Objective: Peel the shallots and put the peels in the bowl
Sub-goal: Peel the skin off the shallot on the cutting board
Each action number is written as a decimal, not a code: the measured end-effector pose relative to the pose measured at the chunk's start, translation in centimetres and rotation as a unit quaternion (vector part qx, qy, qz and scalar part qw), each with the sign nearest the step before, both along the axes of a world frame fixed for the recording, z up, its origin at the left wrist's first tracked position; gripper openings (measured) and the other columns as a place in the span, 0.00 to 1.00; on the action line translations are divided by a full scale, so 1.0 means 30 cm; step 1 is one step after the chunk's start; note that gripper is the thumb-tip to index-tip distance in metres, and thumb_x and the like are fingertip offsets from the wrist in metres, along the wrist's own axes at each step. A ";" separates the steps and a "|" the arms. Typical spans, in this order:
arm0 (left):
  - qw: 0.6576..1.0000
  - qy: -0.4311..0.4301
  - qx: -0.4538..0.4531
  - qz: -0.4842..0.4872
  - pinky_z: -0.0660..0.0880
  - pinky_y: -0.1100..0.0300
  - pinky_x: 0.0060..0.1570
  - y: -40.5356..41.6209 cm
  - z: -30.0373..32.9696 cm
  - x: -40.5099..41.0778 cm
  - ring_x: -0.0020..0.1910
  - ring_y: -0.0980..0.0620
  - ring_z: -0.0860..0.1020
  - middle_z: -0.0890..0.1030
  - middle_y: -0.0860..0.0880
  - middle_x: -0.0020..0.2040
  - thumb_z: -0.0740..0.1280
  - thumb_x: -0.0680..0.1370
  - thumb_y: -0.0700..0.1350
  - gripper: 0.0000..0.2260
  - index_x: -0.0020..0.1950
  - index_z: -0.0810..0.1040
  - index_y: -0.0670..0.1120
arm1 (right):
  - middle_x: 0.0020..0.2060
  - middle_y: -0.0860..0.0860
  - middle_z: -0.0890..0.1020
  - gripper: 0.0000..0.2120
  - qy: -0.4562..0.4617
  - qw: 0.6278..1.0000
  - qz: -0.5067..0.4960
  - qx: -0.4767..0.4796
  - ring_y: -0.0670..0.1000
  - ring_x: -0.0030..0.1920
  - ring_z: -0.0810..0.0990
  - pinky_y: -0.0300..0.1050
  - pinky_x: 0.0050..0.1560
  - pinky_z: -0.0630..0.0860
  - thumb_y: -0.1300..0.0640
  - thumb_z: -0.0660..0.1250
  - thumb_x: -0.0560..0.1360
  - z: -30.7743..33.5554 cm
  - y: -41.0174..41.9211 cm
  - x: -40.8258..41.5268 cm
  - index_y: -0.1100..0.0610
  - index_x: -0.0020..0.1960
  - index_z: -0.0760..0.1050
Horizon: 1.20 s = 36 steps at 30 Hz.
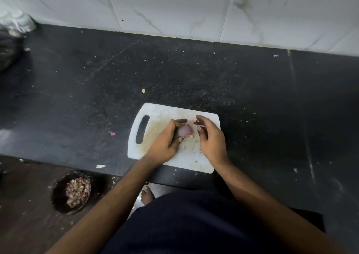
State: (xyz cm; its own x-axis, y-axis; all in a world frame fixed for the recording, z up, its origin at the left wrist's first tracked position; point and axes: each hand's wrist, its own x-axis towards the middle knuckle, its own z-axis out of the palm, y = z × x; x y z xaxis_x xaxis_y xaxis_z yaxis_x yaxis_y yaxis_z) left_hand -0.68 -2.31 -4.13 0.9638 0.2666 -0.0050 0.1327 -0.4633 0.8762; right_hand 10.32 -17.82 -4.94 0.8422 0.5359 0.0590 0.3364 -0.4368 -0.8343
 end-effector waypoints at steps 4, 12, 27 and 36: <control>0.999 -0.029 0.014 0.015 0.74 0.53 0.69 -0.018 0.002 0.002 0.67 0.52 0.76 0.76 0.49 0.68 0.65 0.83 0.37 0.17 0.71 0.69 0.43 | 0.63 0.45 0.79 0.17 -0.027 0.998 0.065 0.010 0.45 0.63 0.78 0.44 0.62 0.77 0.53 0.63 0.83 0.004 -0.032 0.002 0.51 0.72 0.74; 0.999 -0.020 0.028 0.003 0.75 0.55 0.66 -0.018 0.007 -0.001 0.65 0.54 0.78 0.79 0.49 0.65 0.64 0.83 0.36 0.16 0.71 0.71 0.43 | 0.40 0.39 0.85 0.09 0.024 0.999 0.045 -0.007 0.41 0.39 0.83 0.51 0.40 0.81 0.46 0.75 0.74 0.017 -0.002 0.024 0.48 0.49 0.80; 0.999 -0.004 -0.037 0.033 0.76 0.61 0.65 0.012 0.028 0.015 0.62 0.59 0.81 0.84 0.55 0.61 0.70 0.82 0.38 0.09 0.60 0.77 0.48 | 0.46 0.45 0.85 0.06 -0.159 0.973 0.048 -0.161 0.52 0.44 0.84 0.46 0.37 0.72 0.50 0.62 0.82 0.021 0.036 0.038 0.51 0.55 0.75; 0.997 -0.031 -0.030 0.057 0.75 0.61 0.66 -0.016 0.008 -0.002 0.65 0.59 0.79 0.82 0.54 0.64 0.68 0.83 0.42 0.08 0.62 0.76 0.49 | 0.61 0.38 0.78 0.14 -0.087 0.993 0.060 -0.058 0.40 0.50 0.82 0.44 0.47 0.81 0.53 0.62 0.83 0.014 0.028 0.073 0.44 0.67 0.74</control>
